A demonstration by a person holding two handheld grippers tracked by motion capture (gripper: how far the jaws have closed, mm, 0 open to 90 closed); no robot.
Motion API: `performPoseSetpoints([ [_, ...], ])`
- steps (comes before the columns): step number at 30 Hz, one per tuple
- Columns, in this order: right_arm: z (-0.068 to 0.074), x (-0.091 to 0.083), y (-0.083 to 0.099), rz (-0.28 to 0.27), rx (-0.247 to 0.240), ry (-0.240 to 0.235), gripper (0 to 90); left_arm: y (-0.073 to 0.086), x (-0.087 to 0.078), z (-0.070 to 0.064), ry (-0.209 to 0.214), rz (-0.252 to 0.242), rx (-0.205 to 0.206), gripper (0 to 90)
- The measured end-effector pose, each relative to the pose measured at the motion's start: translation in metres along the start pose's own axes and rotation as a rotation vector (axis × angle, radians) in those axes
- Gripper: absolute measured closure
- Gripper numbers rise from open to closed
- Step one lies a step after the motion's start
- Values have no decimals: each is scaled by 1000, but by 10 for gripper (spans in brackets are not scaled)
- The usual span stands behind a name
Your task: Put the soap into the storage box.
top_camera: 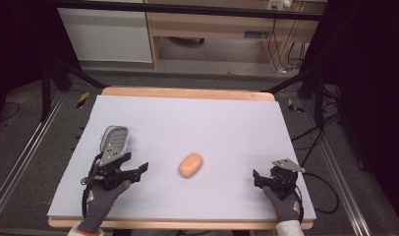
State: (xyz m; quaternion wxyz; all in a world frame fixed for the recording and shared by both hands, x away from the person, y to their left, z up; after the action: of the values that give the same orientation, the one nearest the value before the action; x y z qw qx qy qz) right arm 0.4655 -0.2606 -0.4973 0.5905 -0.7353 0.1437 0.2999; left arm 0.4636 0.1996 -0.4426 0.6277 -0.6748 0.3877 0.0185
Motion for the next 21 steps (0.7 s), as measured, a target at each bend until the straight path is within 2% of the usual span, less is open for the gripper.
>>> performPoseSetpoints([
  [12, 0, -1, -1, 2, 4, 0, 55, -16, 18, -24, 40, 10, 23, 237],
  [13, 0, -1, -1, 3, 2, -1, 55, -20, 21, -30, 48, 13, 33, 237],
  [21, 1, -1, -2, 1, 4, -3, 55, -31, 35, -51, 74, 33, 78, 235],
])
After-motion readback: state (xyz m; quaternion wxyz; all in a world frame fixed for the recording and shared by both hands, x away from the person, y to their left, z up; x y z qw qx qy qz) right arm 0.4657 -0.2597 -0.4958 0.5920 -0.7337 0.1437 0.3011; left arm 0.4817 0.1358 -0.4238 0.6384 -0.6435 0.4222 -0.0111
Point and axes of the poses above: each handheld gripper's, and its own axes: x roughly forward along the jaws, y roughly out of its underside, z roughly to its left, the point moved 4 cm from there along x, roughly forward along the jaws, and after that the axes turned 8 degrees about -x, right-handed, at the moved point
